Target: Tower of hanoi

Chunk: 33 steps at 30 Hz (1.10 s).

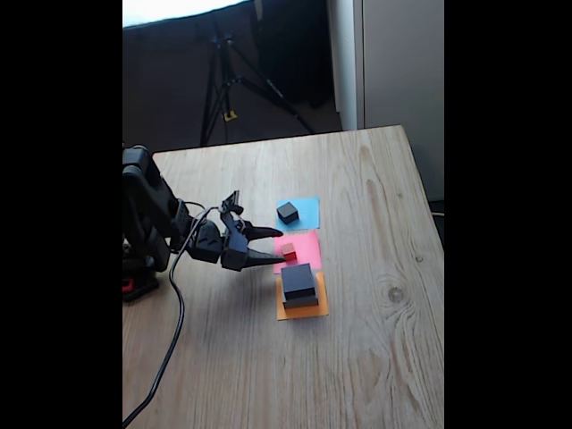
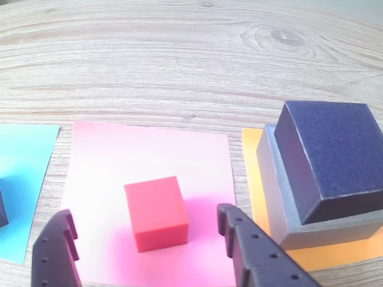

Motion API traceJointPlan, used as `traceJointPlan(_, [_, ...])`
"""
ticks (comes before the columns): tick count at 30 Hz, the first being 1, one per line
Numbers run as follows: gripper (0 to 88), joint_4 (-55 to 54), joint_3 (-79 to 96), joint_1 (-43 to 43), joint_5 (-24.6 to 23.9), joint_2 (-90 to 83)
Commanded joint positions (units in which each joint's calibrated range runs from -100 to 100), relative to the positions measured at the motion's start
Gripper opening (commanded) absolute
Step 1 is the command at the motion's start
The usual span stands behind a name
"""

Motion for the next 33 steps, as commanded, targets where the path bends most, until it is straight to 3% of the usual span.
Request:
traceJointPlan(1, [27.7,-4.26,-2.14,-0.75,1.59,2.32])
traceJointPlan(11, [27.6,-9.84,-2.59,-1.92,2.43,7.85])
traceJointPlan(33, [26.4,-10.0,-6.96,-2.25,2.43,13.0])
